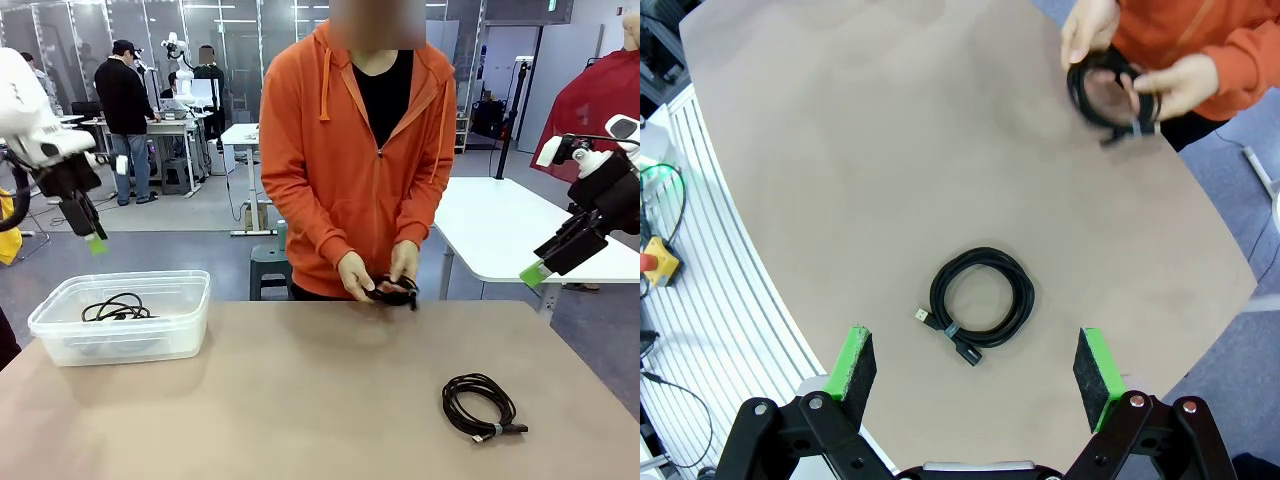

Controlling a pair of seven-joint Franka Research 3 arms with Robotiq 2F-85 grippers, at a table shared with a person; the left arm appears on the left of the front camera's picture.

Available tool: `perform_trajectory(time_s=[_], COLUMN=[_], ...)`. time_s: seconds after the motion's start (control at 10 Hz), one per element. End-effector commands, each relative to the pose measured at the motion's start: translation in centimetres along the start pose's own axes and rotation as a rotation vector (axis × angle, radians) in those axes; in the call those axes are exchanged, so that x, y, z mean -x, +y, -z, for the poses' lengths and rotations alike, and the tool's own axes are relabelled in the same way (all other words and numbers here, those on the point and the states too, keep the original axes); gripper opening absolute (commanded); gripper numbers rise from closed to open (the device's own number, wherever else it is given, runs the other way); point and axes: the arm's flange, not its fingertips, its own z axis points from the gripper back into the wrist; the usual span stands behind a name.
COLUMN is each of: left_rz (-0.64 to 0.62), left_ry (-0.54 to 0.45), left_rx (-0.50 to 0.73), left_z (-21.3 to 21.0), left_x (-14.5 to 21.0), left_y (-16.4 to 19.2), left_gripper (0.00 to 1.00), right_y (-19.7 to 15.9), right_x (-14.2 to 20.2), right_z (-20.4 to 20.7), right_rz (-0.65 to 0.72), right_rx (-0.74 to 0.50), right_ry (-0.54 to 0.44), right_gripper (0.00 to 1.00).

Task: Organize and store the cables.
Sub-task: Place the USB Extension Cable into the Organizing box.

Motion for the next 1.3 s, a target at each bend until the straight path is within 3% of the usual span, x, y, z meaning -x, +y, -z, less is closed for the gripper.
perform_trajectory(time_s=[0.0, 0.2, 0.4, 0.7, 0.9, 1.2], left_rz=[-0.085, -0.103, -0.117, -0.156, -0.193, -0.099], left_ry=[-0.061, -0.114, -0.184, -0.231, -0.296, -0.372], left_rx=[-0.021, -0.134, -0.164, -0.222, -0.232, -0.287], left_z=[-2.9, -5.5, -7.8, -9.6, -9.5, -8.0], left_x=[0.9, 1.0, 1.0, 0.6, 0.6, 1.0], left_y=[-3.3, -7.1, -11.8, -15.4, -17.8, -20.6], left_gripper=[1.0, 1.0, 1.0, 1.0, 1.0, 1.0], right_y=[-0.1, -0.1, -0.1, -0.1, -0.1, -0.1], right_x=[-0.1, -0.1, -0.1, -0.1, -0.1, -0.1], right_z=[-0.1, -0.1, -0.1, -0.1, -0.1, -0.1], right_rz=[-0.004, -0.004, -0.004, -0.004, -0.004, -0.004], right_rx=[0.001, 0.001, 0.001, 0.001, 0.001, 0.001], right_ry=[-0.002, -0.002, -0.002, -0.002, -0.002, -0.002], right_gripper=[1.0, 1.0, 1.0, 1.0, 1.0, 1.0])
